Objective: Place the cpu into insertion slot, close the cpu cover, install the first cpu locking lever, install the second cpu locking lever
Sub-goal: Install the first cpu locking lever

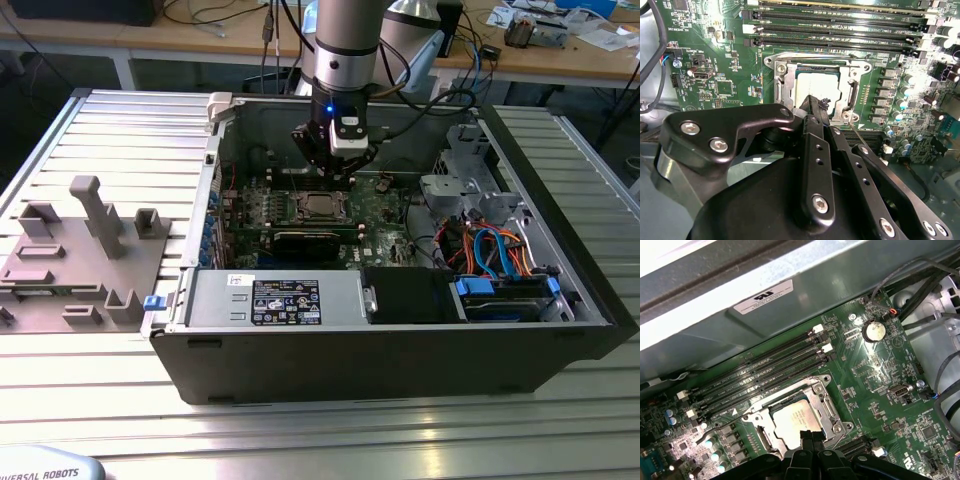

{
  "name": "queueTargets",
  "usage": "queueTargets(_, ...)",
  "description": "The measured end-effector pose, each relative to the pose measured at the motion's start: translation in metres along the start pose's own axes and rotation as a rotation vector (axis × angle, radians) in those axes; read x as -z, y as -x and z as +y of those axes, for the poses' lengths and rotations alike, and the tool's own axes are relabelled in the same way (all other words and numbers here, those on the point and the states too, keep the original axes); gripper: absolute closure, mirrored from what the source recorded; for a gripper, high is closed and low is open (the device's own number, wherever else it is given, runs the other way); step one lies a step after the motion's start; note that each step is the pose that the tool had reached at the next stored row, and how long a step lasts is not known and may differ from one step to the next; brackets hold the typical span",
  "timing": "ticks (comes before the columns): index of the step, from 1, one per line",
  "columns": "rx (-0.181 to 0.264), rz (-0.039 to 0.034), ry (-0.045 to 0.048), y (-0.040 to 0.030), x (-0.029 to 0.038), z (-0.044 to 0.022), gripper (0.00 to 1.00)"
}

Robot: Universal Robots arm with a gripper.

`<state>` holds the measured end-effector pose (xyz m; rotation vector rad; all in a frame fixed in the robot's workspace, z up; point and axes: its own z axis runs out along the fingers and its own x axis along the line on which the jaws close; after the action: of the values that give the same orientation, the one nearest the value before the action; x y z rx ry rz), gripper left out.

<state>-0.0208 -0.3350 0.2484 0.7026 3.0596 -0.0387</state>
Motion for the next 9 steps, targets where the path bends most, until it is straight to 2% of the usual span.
queueTargets(9,0.005,-0.0001,0.0000,0.0000,0.0000,0.0000,0.89)
